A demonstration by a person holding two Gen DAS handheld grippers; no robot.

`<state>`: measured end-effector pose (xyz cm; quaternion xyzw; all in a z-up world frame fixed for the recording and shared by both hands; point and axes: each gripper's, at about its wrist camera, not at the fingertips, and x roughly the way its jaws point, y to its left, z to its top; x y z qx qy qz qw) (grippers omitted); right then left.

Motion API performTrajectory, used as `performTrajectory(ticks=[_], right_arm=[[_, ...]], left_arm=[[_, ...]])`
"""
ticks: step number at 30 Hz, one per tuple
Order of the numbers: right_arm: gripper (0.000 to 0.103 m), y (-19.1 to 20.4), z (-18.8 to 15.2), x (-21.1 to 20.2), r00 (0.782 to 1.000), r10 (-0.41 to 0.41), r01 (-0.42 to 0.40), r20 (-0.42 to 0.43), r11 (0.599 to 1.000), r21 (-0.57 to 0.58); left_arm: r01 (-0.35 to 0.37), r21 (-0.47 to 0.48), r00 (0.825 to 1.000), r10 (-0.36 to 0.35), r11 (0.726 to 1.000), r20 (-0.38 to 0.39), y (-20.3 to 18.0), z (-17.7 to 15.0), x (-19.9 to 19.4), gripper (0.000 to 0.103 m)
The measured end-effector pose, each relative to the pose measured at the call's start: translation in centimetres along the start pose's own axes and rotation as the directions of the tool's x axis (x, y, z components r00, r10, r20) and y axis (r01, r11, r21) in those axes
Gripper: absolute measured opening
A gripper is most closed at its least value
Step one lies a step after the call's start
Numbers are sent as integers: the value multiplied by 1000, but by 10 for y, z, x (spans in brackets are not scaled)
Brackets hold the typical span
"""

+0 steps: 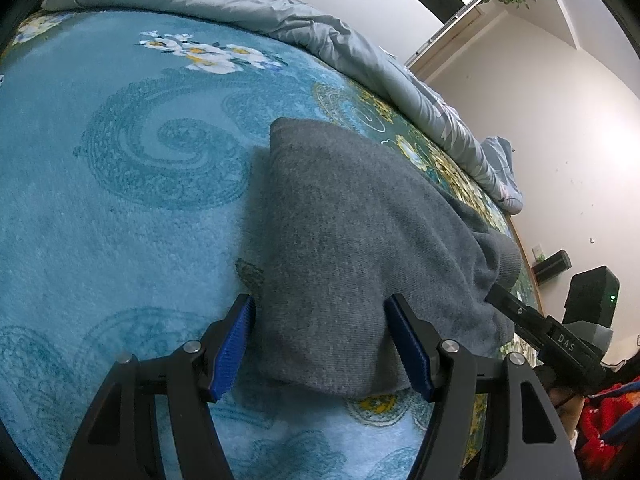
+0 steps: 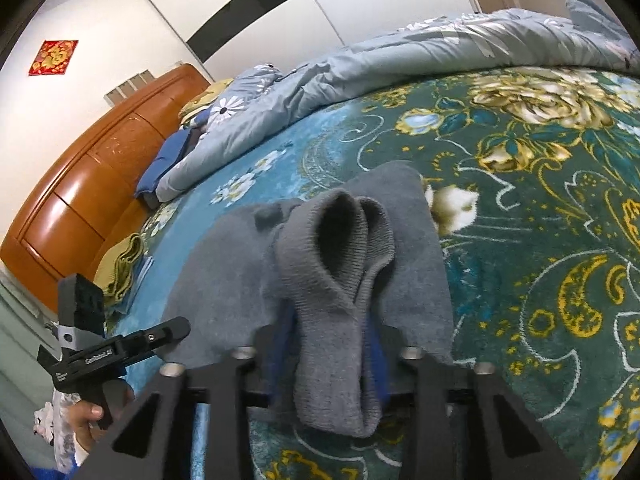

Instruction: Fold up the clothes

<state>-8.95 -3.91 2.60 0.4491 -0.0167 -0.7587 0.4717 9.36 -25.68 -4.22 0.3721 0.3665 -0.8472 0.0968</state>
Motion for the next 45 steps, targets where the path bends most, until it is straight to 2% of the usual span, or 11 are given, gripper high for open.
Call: performTrajectory(ticks=[2, 5, 13, 19, 23, 30, 37, 45], right_arm=[[16, 4, 1, -3, 1000, 1, -1, 10, 1000, -15], [15, 12, 4, -10, 1000, -1, 3, 30, 999, -48], [15, 16, 24, -21, 998, 1, 5, 70, 997, -83], [15, -9, 12, -1, 1000, -2, 2, 19, 1000, 13], [15, -23, 7, 2, 1000, 24, -25, 15, 997, 72], [17, -17, 7, 1, 1000, 11, -12, 20, 999, 47], [18, -20, 6, 1, 1000, 19, -20, 23, 998, 61], [22, -20, 5, -1, 999, 23, -25, 33, 998, 57]], left_arm=[[2, -4, 1000, -2, 1000, -1, 1, 0, 0, 69], [3, -4, 1000, -3, 1000, 1, 0, 1, -1, 69], [35, 5, 999, -35, 999, 3, -6, 5, -7, 69], [38, -1, 999, -38, 999, -19, -3, 3, -1, 69], [43, -6, 999, -43, 999, -27, -3, 2, 2, 69], [46, -6, 999, -46, 999, -28, -3, 4, -1, 69], [83, -21, 996, -83, 996, -31, 1, 6, -4, 69], [160, -66, 987, -161, 985, -19, 7, 12, -5, 69]])
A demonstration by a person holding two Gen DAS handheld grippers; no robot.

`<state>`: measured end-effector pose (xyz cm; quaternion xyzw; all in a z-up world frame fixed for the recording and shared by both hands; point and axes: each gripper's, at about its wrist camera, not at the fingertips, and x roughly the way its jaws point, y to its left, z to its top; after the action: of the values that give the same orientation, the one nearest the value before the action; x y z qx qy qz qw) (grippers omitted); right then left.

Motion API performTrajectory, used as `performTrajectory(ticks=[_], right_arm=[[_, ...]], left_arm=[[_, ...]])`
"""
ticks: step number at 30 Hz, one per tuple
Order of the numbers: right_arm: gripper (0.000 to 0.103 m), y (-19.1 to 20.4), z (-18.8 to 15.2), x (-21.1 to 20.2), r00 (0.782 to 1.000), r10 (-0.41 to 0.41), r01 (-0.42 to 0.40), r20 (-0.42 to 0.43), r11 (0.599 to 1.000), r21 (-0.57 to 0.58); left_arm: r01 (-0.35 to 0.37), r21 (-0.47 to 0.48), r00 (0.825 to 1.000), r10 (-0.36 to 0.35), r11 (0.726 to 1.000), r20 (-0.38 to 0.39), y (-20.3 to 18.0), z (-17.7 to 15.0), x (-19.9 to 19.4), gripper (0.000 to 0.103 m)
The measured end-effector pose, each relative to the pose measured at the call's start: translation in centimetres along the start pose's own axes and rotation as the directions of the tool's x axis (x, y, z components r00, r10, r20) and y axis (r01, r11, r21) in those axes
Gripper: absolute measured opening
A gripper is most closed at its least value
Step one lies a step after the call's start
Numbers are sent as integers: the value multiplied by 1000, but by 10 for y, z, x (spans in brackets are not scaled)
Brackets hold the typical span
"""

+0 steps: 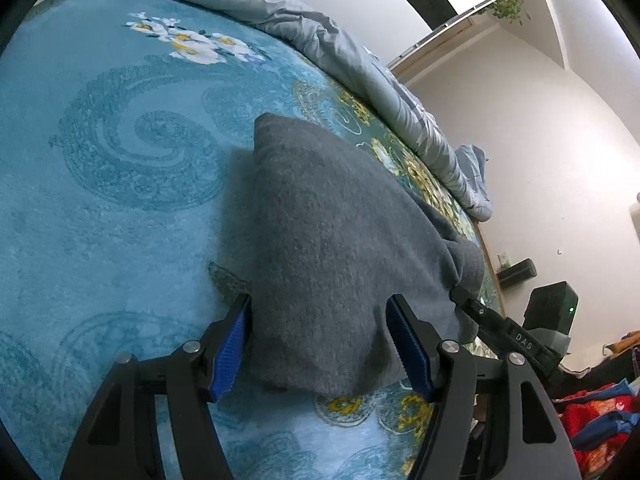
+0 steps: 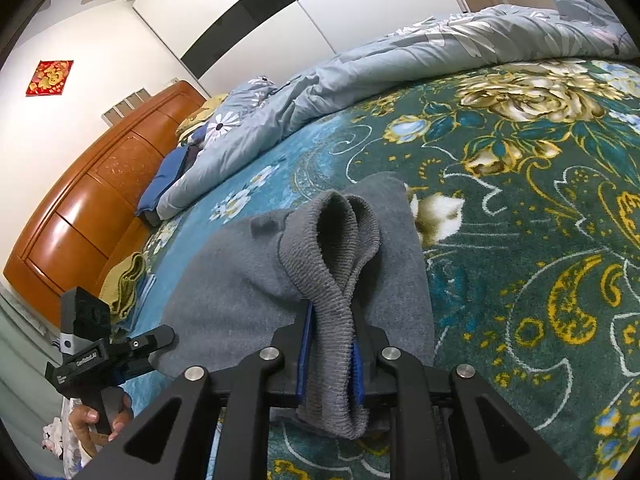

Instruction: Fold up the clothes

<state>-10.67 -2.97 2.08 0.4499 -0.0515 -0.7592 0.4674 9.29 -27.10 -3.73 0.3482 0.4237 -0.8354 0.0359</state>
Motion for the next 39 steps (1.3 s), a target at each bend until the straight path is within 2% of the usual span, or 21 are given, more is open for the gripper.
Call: performTrajectory(ticks=[3, 5, 14, 18, 20, 24, 33, 36, 38, 39], right_arm=[[34, -2, 0, -2, 1000, -23, 23, 9, 1000, -4], [48, -5, 0, -3, 999, -30, 30, 13, 1000, -1], [66, -22, 4, 4, 999, -26, 25, 20, 999, 36], [75, -31, 5, 11, 1000, -27, 26, 6, 998, 51], [77, -39, 5, 17, 1000, 5, -4, -8, 996, 88], [79, -44, 5, 18, 999, 43, -42, -1, 993, 109], [75, -39, 9, 27, 996, 87, -85, -17, 991, 107], [59, -39, 8, 30, 994, 105, -102, -20, 988, 117], [47, -38, 7, 30, 993, 119, -116, -21, 986, 124], [45, -36, 7, 30, 993, 118, -115, -22, 986, 122]], left_arm=[[19, -14, 1000, -19, 1000, 3, 3, 3, 0, 69], [25, -22, 1000, -25, 999, 5, 4, 6, 1, 69], [23, -17, 1000, -23, 1000, -17, 11, 17, 14, 69], [43, -8, 999, -43, 999, -29, 13, 19, 20, 69], [60, -11, 997, -60, 998, -38, 15, 20, 23, 69], [108, -29, 993, -109, 994, -49, 21, 21, 29, 69], [133, 13, 989, -132, 991, -65, 17, 22, 35, 69], [131, 24, 990, -130, 991, -56, 17, 20, 33, 68], [129, 31, 991, -128, 991, -49, 16, 19, 32, 64], [128, 35, 991, -127, 991, -45, 16, 18, 31, 61]])
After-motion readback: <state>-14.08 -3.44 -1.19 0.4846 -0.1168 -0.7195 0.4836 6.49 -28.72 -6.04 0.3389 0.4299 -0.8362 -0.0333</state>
